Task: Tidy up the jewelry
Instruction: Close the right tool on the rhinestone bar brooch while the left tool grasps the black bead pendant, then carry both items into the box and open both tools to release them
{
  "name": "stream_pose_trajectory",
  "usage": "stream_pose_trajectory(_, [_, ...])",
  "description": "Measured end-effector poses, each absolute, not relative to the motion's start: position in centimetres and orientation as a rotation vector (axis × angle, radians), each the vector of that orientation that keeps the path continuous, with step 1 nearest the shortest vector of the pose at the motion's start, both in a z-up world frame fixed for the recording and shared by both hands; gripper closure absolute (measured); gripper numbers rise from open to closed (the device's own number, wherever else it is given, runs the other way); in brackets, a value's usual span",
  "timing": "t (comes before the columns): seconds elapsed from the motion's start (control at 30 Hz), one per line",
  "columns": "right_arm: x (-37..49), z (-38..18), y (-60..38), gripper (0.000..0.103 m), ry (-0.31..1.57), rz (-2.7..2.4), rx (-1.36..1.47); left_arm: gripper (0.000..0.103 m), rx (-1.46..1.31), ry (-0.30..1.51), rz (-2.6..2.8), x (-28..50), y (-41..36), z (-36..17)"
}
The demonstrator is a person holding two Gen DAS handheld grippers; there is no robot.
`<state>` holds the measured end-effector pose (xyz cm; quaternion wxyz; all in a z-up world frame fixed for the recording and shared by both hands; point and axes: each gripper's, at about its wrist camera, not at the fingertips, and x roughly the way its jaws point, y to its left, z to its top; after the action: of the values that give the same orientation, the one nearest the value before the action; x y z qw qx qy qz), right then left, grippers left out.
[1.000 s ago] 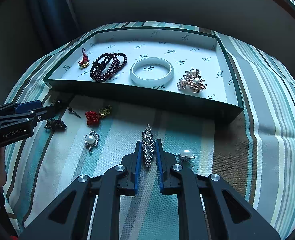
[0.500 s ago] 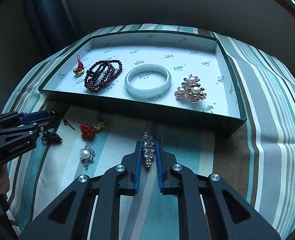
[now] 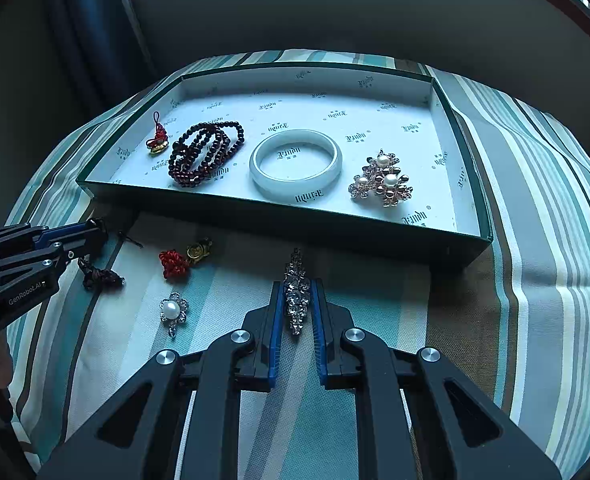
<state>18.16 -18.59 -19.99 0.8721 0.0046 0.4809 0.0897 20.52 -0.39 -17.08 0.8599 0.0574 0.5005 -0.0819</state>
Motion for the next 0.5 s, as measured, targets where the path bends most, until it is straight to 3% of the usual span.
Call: stream_pose_trajectory(0.5, [17.2, -18.6, -18.5, 0.089, 0.970, 0.197, 0.003, 0.085, 0.087, 1.000, -0.175, 18.6, 0.2, -14.6])
